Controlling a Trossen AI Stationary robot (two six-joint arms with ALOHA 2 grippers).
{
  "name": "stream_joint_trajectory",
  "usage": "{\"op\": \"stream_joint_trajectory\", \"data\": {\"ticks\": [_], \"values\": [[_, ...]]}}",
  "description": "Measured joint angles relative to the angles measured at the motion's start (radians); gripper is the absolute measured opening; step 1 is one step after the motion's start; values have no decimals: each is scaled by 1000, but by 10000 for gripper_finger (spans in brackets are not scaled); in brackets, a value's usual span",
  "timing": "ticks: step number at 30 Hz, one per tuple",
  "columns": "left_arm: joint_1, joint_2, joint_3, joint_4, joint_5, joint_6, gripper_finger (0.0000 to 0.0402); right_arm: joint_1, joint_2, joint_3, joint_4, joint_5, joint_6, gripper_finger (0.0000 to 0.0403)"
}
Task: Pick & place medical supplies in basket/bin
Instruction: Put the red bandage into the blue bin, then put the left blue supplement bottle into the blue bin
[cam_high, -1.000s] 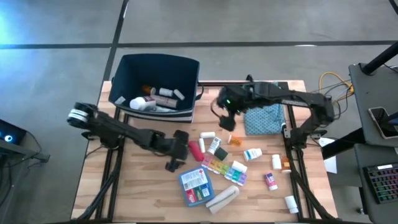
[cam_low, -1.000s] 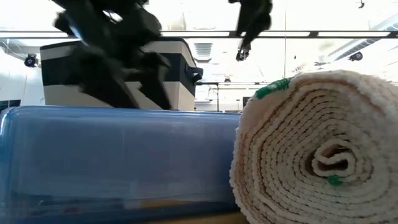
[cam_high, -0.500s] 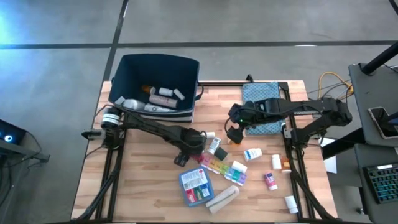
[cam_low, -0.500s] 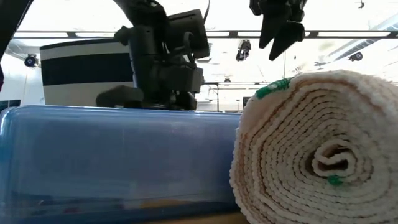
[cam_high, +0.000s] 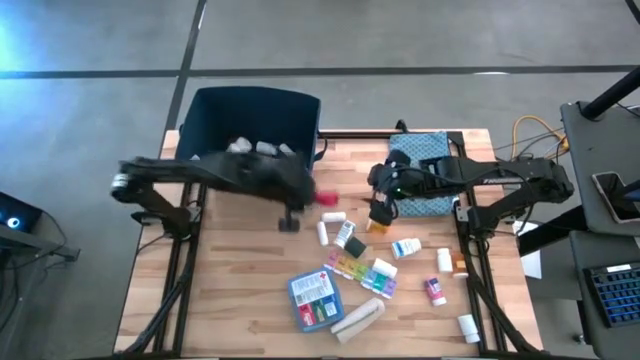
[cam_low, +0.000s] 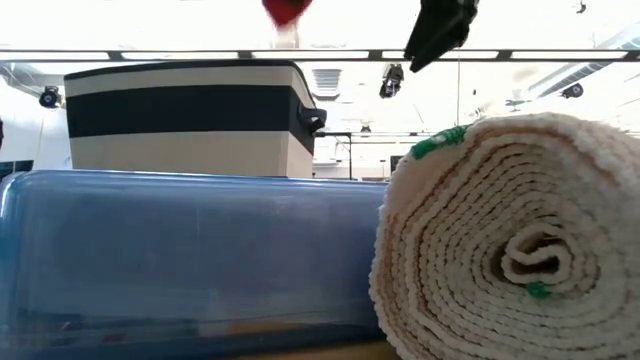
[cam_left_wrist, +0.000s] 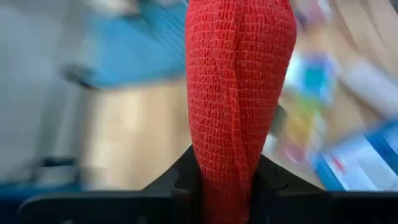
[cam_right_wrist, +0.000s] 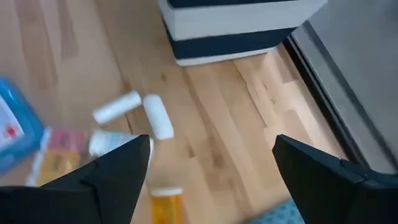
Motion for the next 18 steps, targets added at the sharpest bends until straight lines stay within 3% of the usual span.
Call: {"op": "stream_joint_trajectory", "data": {"ticks": [4,6,9,13,18], "values": [[64,-130,19,-12,-264,3,56,8,34,-63,-1,-104,-222,329],[157,-174,-16,-34,-334,3,57,10,68,-93,13,-135,-288,329],[346,-218,-116,-32,-337,3,69,6,127,-101,78,-134,-247,329],[553,-242,-262,11,-243,11,130,15,225,-84,131,-139,-329,336],[610,-247,-336,10,-216,12,235,58,345,-48,123,-159,-565,359]]}}
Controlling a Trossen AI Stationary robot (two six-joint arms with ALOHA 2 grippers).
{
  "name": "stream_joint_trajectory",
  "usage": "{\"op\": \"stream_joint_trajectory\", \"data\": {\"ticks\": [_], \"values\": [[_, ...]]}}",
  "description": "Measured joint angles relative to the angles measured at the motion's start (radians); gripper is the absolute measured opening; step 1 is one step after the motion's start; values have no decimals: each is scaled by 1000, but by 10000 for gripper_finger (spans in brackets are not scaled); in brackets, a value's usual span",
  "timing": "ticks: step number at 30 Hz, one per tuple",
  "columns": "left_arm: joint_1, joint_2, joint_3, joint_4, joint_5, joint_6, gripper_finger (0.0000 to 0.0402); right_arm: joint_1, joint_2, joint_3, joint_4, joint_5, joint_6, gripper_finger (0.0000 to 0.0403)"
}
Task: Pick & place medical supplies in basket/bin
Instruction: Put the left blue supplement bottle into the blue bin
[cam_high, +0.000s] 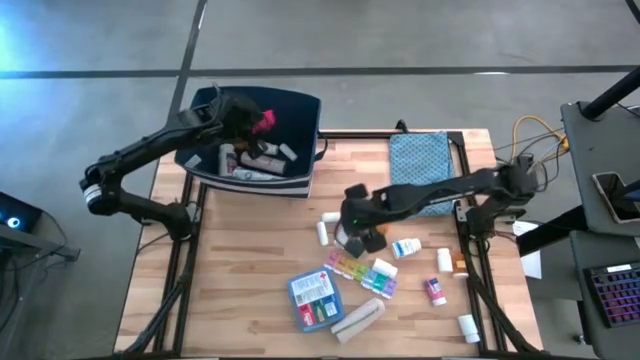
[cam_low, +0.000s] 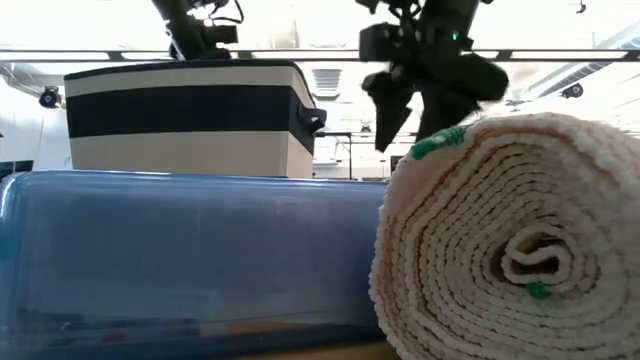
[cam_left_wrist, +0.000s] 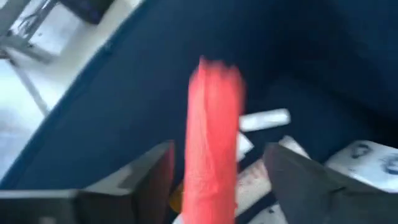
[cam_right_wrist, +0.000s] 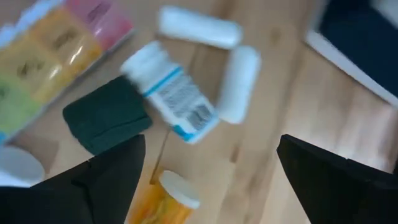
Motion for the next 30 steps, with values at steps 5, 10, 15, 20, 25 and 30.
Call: {"op": "stream_joint_trajectory", "data": {"ticks": [5,10,15,20,25,30], "values": [[-95,-51,66,-23,-14,-2,300,20,100,38,9,2,-103,365],[-186,-98,212,-130,-18,-144,310,-2,191,80,11,5,-205,363],[-343,-177,295,-246,58,-424,310,-38,272,123,23,6,-315,321],[-538,-275,223,-264,43,-634,310,-71,311,162,9,-142,-247,252],[-677,-350,97,-269,12,-825,310,-66,327,183,7,-190,-202,191],[-722,-397,-29,-269,2,-929,310,-54,333,250,-77,-180,-41,129]]}}
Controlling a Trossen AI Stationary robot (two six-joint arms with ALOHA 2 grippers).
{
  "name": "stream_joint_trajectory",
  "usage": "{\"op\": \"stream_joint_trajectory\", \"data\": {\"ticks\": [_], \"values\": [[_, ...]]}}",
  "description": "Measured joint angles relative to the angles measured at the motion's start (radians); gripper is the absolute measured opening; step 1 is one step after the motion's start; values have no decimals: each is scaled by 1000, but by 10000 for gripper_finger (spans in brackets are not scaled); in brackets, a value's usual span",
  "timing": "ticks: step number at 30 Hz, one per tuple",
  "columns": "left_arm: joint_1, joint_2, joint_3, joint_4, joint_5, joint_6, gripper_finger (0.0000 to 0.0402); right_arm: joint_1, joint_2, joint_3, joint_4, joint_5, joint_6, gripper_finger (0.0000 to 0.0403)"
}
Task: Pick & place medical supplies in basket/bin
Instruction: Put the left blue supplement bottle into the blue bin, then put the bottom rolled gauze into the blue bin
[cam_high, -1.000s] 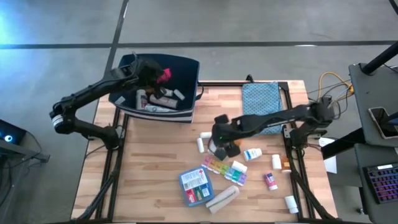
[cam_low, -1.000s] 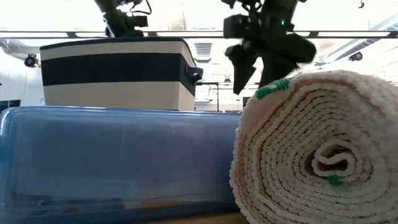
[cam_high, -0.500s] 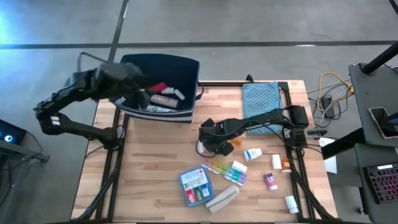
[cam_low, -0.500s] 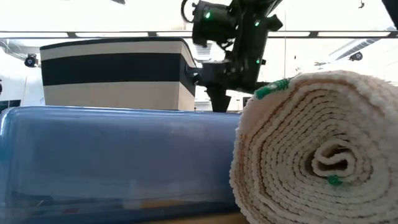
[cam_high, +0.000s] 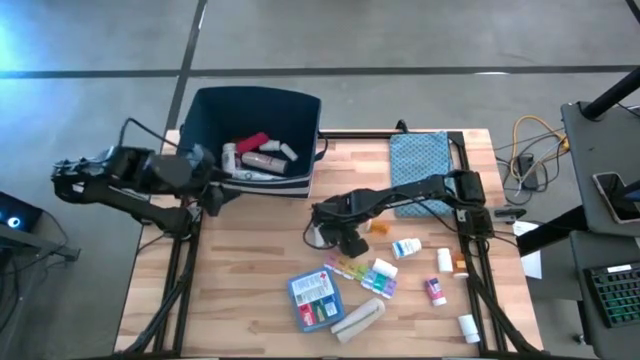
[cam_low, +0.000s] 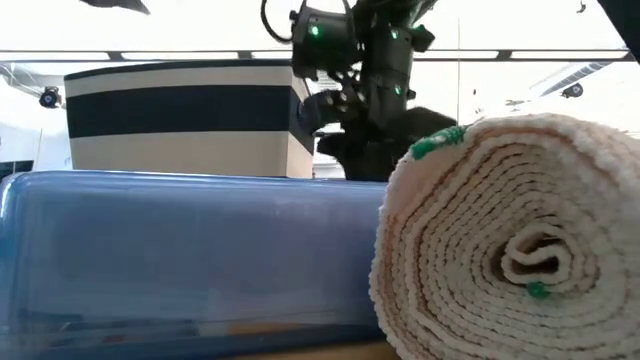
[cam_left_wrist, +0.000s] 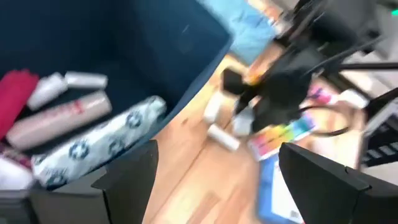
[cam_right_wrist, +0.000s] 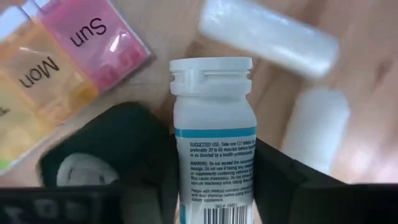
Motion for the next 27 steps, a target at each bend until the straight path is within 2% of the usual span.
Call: {"op": "stream_joint_trajectory", "data": {"ticks": [1,7,10,13,16,18,21,24,27], "values": [[0,-4,-27,-1,0,-3,310,1,-10,24,-16,1,34,118],[-3,-18,-191,-1,17,-4,310,-17,-152,230,3,16,174,117],[-24,-16,-251,21,72,-4,310,-36,-199,365,78,134,204,121],[-54,-11,-325,141,109,-3,310,-80,-203,491,206,232,198,152],[-70,1,-432,332,206,-3,310,-163,-131,613,283,248,202,183],[-70,25,-507,481,278,-3,310,-222,-38,712,234,191,243,202],[-68,71,-615,682,301,-4,310,-291,104,829,109,8,341,234],[-51,141,-706,926,301,46,310,-334,99,743,146,-168,449,267],[-46,245,-743,1154,296,161,310,-354,51,722,94,-214,468,296]]}}
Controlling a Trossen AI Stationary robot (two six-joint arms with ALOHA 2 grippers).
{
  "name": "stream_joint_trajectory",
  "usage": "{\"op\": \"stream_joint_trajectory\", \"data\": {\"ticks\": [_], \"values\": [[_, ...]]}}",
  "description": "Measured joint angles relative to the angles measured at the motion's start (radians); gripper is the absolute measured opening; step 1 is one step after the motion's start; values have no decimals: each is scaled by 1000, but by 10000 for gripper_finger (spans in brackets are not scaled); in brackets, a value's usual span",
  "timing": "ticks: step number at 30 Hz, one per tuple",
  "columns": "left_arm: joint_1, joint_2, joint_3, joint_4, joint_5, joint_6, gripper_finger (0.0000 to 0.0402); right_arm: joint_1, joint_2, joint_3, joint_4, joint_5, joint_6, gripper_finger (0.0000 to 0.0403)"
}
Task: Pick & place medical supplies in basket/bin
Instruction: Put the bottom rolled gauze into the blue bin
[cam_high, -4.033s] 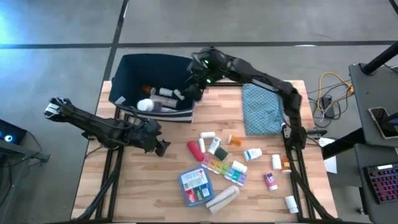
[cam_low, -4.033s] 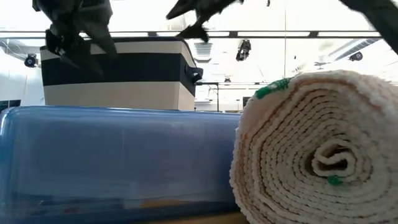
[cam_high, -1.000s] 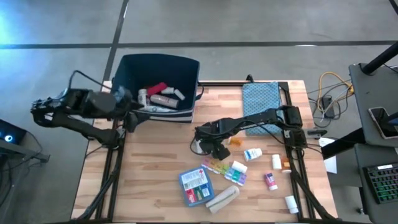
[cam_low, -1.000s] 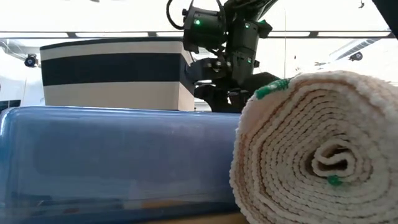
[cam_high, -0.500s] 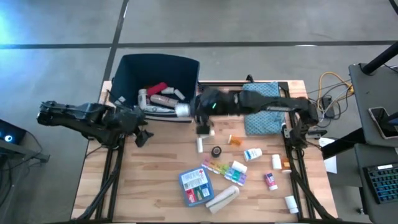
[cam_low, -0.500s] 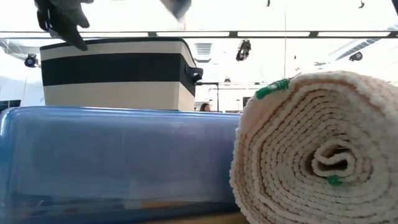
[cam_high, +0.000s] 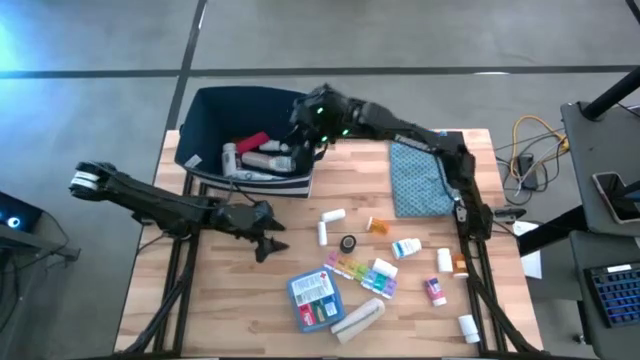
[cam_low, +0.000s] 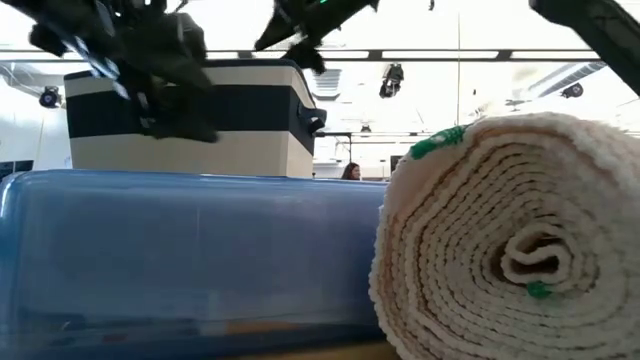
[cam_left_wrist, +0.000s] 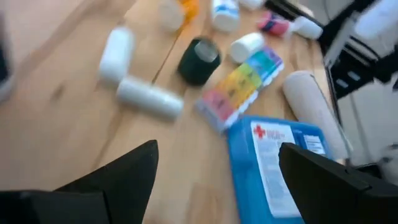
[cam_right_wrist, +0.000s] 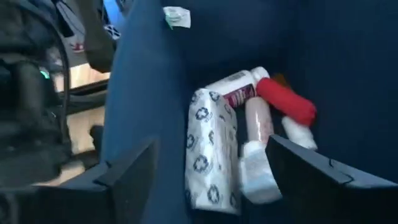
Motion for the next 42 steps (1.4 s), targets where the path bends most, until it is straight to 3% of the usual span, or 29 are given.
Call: {"op": "stream_joint_trajectory", "data": {"ticks": [4,8,13,16,19,26,30,34,36,38,42], "values": [[11,135,57,126,-13,248,310,15,-67,4,-117,78,-128,321],[79,230,177,115,-10,592,310,57,-150,22,-297,277,-253,339],[130,428,399,-146,100,1001,310,109,-226,8,-567,578,-282,360],[127,574,550,-296,110,1253,310,141,-227,-4,-708,643,-240,363],[125,715,683,-434,94,1401,310,153,-251,-25,-778,654,-191,363],[168,934,867,-565,32,1423,305,172,-336,-111,-755,654,-129,363],[192,961,891,-651,-24,1391,244,168,-409,-205,-718,659,-81,363],[199,935,885,-724,-12,1306,116,169,-480,-352,-601,638,-43,363],[200,903,881,-771,44,1252,46,165,-512,-441,-515,591,-42,364],[194,843,881,-807,95,1153,24,151,-540,-535,-435,546,-49,364],[173,647,883,-822,137,942,30,126,-569,-755,-312,487,-136,364]]}}
